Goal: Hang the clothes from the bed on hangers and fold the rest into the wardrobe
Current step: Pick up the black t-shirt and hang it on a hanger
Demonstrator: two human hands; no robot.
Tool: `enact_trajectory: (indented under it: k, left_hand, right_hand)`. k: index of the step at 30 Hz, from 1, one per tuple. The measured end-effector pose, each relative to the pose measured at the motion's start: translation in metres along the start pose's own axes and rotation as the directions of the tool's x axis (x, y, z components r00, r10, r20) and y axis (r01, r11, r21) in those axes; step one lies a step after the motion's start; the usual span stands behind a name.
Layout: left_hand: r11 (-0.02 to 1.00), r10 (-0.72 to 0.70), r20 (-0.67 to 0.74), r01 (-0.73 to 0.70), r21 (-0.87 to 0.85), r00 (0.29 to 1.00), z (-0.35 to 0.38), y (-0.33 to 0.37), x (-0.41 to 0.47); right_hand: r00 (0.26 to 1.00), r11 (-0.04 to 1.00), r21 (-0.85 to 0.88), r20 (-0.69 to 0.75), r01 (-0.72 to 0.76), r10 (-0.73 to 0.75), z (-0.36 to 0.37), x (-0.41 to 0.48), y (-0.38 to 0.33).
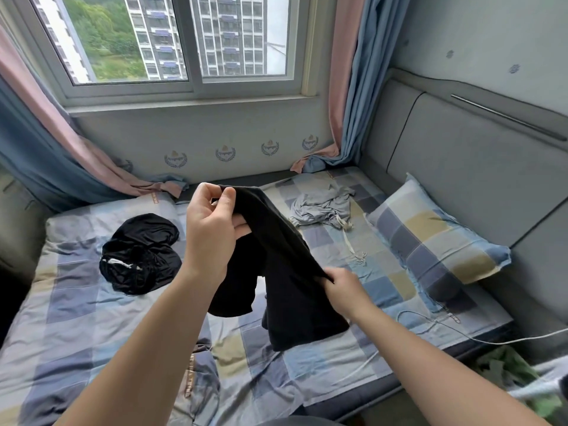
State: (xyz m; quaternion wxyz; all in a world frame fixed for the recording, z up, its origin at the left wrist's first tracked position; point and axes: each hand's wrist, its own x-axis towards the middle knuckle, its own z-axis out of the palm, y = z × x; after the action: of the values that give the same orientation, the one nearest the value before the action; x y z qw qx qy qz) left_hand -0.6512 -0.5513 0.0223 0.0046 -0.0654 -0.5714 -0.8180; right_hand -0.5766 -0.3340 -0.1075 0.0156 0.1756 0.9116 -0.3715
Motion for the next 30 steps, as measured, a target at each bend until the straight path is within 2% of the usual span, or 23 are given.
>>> enact_trajectory:
  k: [4,7,10,14,18,20,22,24,27,30]
  left_hand:
    - [0.999,-0.031,0.025,0.031,-0.019,0.999,0.000,-0.009,0.010]
    - [0.975,-0.122,0.081,0.104,0.195,0.989,-0.003,-0.022,0.013]
    - [0.898,-0.241,0.160,0.158,0.410,0.957,-0.004,-0.037,0.002]
    - [0.782,-0.430,0.317,0.173,0.599,0.845,0.006,-0.055,-0.023]
    - [0.763,-0.508,0.441,0.149,0.629,0.740,0.009,-0.070,-0.040]
    - [0.714,-0.499,0.421,0.084,0.695,0.758,0.009,-0.077,-0.041]
    - [0.683,-0.420,0.356,0.033,0.730,0.835,0.007,-0.083,-0.035]
    - [0.717,-0.314,0.300,0.018,0.696,0.901,0.004,-0.083,-0.028]
    - [0.803,-0.249,0.220,0.074,0.592,0.943,-0.002,-0.069,-0.016]
    - [0.869,-0.241,0.183,0.128,0.478,0.953,-0.003,-0.046,-0.003]
  right_hand:
    - [0.987,0.999,0.019,-0.153,0.045,-0.042,-0.038,0.011,-0.009]
    - [0.962,0.988,0.037,-0.238,0.148,-0.135,-0.064,0.017,-0.027]
    - [0.941,0.973,0.060,-0.272,0.225,-0.201,-0.079,0.020,-0.051]
    - [0.956,0.937,0.281,-0.261,0.207,-0.133,-0.079,0.020,-0.073]
    - [0.949,0.879,0.426,-0.305,0.215,-0.084,-0.078,0.013,-0.088]
    - [0.955,0.797,0.560,-0.290,0.227,-0.068,-0.080,0.011,-0.094]
    - [0.963,0.710,0.670,-0.264,0.217,-0.046,-0.083,0.011,-0.099]
    - [0.967,0.674,0.709,-0.255,0.206,-0.028,-0.089,0.012,-0.099]
    - [0.962,0.707,0.682,-0.274,0.188,0.009,-0.099,0.020,-0.089]
    - [0.957,0.751,0.653,-0.268,0.096,0.110,-0.102,0.030,-0.069]
